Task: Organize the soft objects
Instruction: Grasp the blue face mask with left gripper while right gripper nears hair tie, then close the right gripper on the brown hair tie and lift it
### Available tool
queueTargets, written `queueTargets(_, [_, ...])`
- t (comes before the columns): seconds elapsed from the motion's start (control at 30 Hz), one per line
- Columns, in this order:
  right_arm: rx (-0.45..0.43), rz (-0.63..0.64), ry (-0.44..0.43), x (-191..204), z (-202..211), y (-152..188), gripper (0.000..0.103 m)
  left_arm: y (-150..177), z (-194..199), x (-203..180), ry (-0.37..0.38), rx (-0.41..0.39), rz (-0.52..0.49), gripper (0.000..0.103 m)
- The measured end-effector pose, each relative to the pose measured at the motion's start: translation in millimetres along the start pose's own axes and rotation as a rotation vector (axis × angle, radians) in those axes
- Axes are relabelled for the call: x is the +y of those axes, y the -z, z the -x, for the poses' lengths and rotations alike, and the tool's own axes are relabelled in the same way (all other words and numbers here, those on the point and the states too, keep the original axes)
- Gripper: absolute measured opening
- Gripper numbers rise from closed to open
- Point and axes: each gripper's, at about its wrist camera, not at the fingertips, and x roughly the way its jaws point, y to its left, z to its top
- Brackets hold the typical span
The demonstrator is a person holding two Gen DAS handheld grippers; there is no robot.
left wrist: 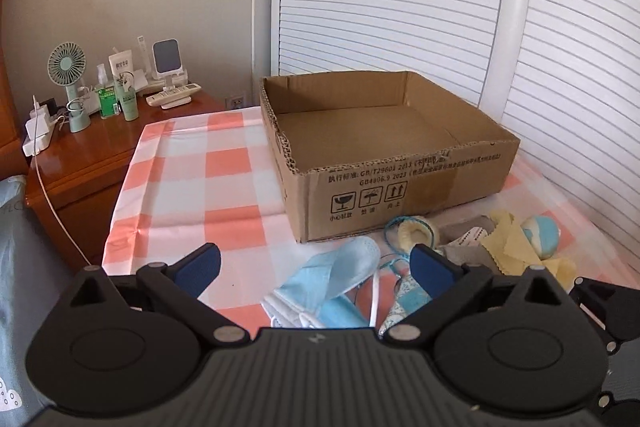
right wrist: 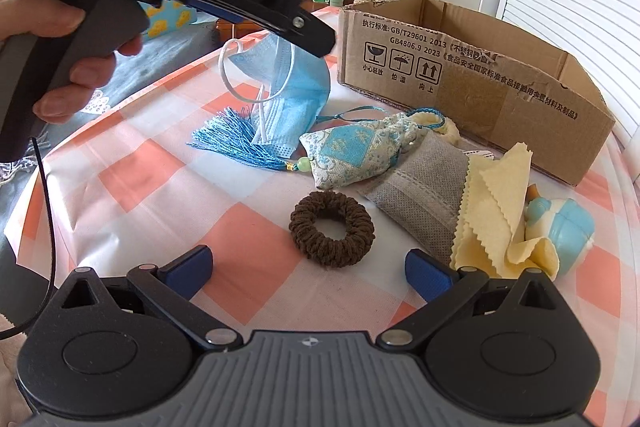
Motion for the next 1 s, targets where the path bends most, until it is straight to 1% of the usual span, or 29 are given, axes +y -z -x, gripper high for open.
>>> queueTargets(0.03, [0.001,0.0,0.0,-0.1,-0.1,-0.1,0.103,1.5,-3.0,-2.4,0.007,0.005,-0.017,0.081])
queueTargets(0.07, [0.001,0.0,-0.001,-0.2,0.0,-0.2,0.103,3.7,-6.1,-5.2,0.006,0.017,-0.036,0.077])
queueTargets(0.13, [0.0,0.001,-0.001,-0.3,0.0,-0.1,0.103,9.4,-11.0,-8.4,-0.007,0.032,-0.056,0.057])
queueTargets(0.2, [-0.003,0.001,-0.001,-0.4,0.1,0.3,0.103,13.9,-13.7,-5.9,-0.015,0.041,-0.036,0.05])
queueTargets(0.27, [-0.004,0.001,-0.001,-0.3,0.3,0.7,0.103,17.2,-14.1,-3.7,-0.013,0.038,-0.023,0.047])
queueTargets(0.37, [-0.003,0.001,-0.001,-0.3,0.1,0.6,0.103,20.3,-14.8,-5.5,-0.039,0.034,-0.054,0.041])
queueTargets(0.43, [-0.002,-0.003,0.001,-0.3,0.0,0.2,0.103,22.6,-15.3,-5.3,-0.047,0.032,-0.063,0.03])
queueTargets(0.47, [-0.001,-0.005,0.003,-0.2,0.1,0.1,0.103,23.0,-15.7,-4.4,-0.049,0.034,-0.06,0.029])
queueTargets(0.57, [-0.007,-0.002,0.007,0.6,0.1,-1.3,0.103,24.6,-16.4,-3.5,-0.048,0.029,-0.069,0.029])
queueTargets(0.67, [-0.014,0.007,0.012,0.5,-0.8,-3.5,0.1,25.0,-19.4,-3.5,-0.061,0.028,-0.091,0.029])
queueTargets(0.73, [-0.023,0.013,0.017,0.6,-0.8,-6.0,0.096,24.4,-21.5,-3.9,-0.062,0.02,-0.117,0.03])
queueTargets(0.8, [-0.028,0.019,0.021,-0.1,-1.6,-8.9,0.09,23.8,-24.0,-4.9,-0.062,0.021,-0.139,0.03])
queueTargets(0.93, [-0.029,0.016,0.016,-2.5,-4.4,-12.3,0.082,25.9,-28.6,-5.8,-0.051,0.029,-0.171,0.029])
queueTargets(1.0, [-0.033,0.019,0.01,-2.5,-4.1,-12.9,0.072,27.2,-30.5,-4.8,-0.052,0.034,-0.175,0.027])
